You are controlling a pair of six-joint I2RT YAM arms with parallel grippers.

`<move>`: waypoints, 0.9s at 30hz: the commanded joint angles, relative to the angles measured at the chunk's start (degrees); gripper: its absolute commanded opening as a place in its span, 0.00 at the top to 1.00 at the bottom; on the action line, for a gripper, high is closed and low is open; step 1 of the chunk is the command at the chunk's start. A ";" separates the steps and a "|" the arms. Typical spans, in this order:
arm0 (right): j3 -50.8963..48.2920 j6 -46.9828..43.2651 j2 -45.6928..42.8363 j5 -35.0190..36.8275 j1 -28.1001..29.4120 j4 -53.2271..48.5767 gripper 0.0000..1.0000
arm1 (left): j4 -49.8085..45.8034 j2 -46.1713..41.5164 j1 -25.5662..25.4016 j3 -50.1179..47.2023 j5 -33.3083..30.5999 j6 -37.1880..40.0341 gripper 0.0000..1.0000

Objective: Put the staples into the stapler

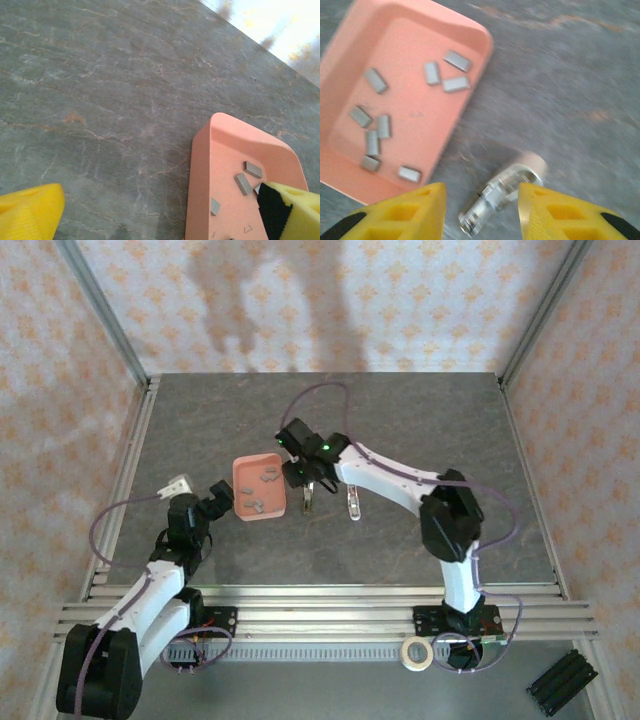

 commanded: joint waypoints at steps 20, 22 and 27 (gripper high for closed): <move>30.12 -17.12 29.28 -11.59 4.20 -3.22 0.59 | -3.58 -1.68 10.90 -0.95 7.27 -8.82 0.00; 30.58 -17.18 30.20 -11.24 4.21 -2.68 0.59 | -3.59 -1.69 11.04 -0.80 7.10 -8.75 0.00; 31.96 -17.70 32.23 -10.61 4.21 -2.25 0.59 | -4.12 -1.69 11.12 -0.22 6.95 -8.46 0.00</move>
